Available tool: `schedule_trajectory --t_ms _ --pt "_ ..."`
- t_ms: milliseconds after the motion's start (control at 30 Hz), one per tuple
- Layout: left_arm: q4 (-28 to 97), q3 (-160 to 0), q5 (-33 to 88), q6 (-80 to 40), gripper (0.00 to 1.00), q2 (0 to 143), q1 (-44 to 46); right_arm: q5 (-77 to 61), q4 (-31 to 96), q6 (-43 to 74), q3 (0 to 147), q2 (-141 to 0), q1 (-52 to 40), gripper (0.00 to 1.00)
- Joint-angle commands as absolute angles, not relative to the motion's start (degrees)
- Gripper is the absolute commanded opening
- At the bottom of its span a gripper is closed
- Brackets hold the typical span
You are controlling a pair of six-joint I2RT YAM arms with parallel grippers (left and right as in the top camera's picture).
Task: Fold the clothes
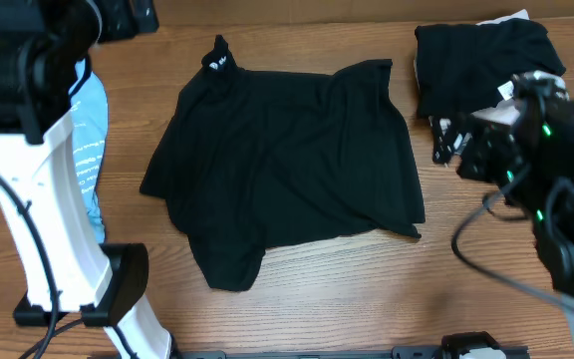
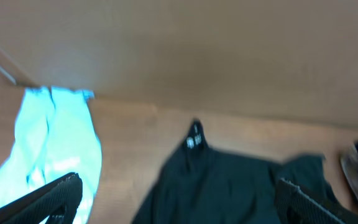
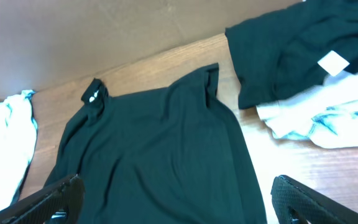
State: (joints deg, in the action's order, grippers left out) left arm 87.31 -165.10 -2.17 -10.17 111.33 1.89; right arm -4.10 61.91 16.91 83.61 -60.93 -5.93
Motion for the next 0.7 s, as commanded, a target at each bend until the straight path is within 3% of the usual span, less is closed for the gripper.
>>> schedule_trajectory --t_ms 0,333,533,667 --pt "92.42 -164.79 1.61 -9.89 1.00 108.49 1.93 -3.20 65.69 19.07 83.81 -56.86 -5.80 1.00" --pt "96.82 -157.12 7.73 -9.17 1.00 102.15 1.93 -2.37 79.46 27.27 82.00 -56.69 -5.82 0.98" --pt "96.79 -132.77 6.13 -10.59 0.98 99.57 1.96 -2.24 79.33 30.74 74.67 -58.92 -5.82 0.98" --pt "95.00 -118.76 7.01 -10.35 0.86 99.63 2.87 -2.70 76.18 31.40 70.22 -61.73 -5.82 0.98"
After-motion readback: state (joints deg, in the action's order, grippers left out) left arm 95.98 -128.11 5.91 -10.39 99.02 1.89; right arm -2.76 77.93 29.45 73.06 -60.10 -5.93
